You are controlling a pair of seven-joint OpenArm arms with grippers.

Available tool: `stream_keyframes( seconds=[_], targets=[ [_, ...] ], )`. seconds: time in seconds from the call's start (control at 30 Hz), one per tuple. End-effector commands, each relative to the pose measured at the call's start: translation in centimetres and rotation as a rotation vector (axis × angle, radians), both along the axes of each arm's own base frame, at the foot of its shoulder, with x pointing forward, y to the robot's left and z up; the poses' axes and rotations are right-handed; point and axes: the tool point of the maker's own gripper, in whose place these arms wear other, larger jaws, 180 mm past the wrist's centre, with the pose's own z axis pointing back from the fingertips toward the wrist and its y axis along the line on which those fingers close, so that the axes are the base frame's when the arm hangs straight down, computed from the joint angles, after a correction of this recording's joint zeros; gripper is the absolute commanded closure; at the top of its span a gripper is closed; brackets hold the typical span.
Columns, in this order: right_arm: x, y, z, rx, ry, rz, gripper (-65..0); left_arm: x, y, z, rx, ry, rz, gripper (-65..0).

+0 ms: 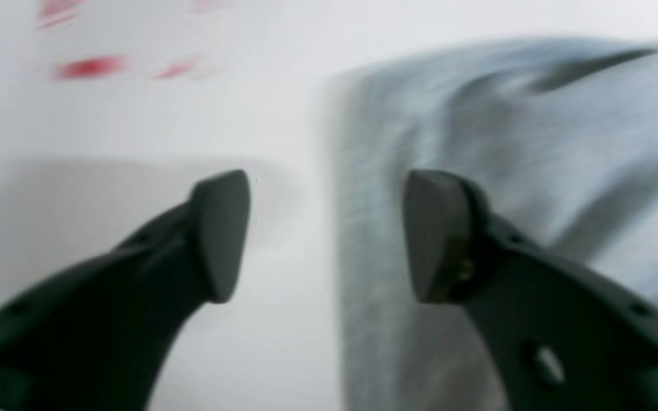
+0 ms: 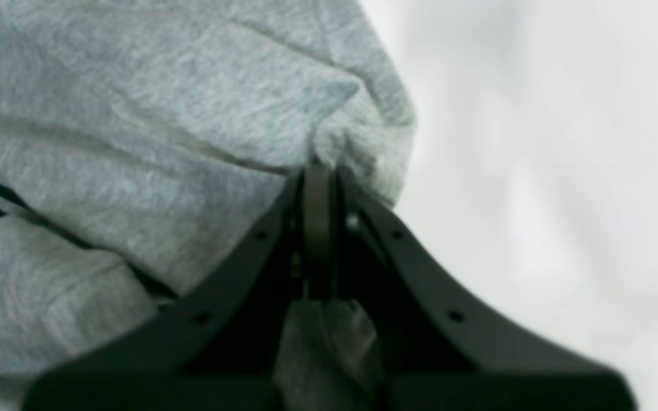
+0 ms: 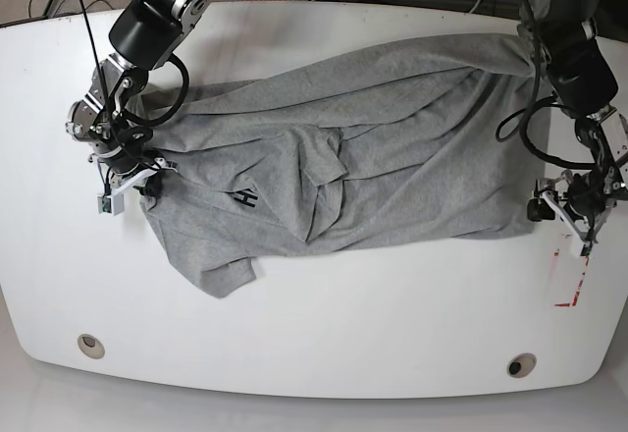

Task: Fold the T-shirt properly
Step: 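Lower both grippers onto the shirt's side edges and grasp them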

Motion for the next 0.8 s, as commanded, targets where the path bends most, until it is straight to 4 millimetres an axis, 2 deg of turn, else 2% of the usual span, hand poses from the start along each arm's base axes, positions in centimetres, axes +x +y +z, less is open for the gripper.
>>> stream_keyframes(
  seconds=[0.0, 0.2, 0.4, 0.57, 0.77],
  targets=[
    [1.3, 0.1, 1.5, -0.018, -0.044, 0.021, -1.0, 0.9, 1.4, 1.7, 0.014, -0.041, 0.018, -43.8],
    [1.3, 1.5, 1.0, -0.022, -0.032, 0.071, -1.0, 0.9, -0.1, 0.4, -0.026, -0.019, 0.009, -43.8],
    [1.3, 1.5, 1.1, -0.023, -0.033, 0.071, -1.0, 0.6, -0.9, -0.3, -0.018, 0.006, -0.019, -43.8],
    [1.3, 1.5, 1.1, -0.022, -0.034, 0.071, -1.0, 0.3, -2.8, -1.5, -0.027, 0.033, -0.06, -42.5],
    [1.1, 1.8, 0.8, -0.012, -0.032, 0.068, -1.0, -0.2, -3.0, -2.1, -0.029, 0.048, -0.064, -38.9]
  ],
)
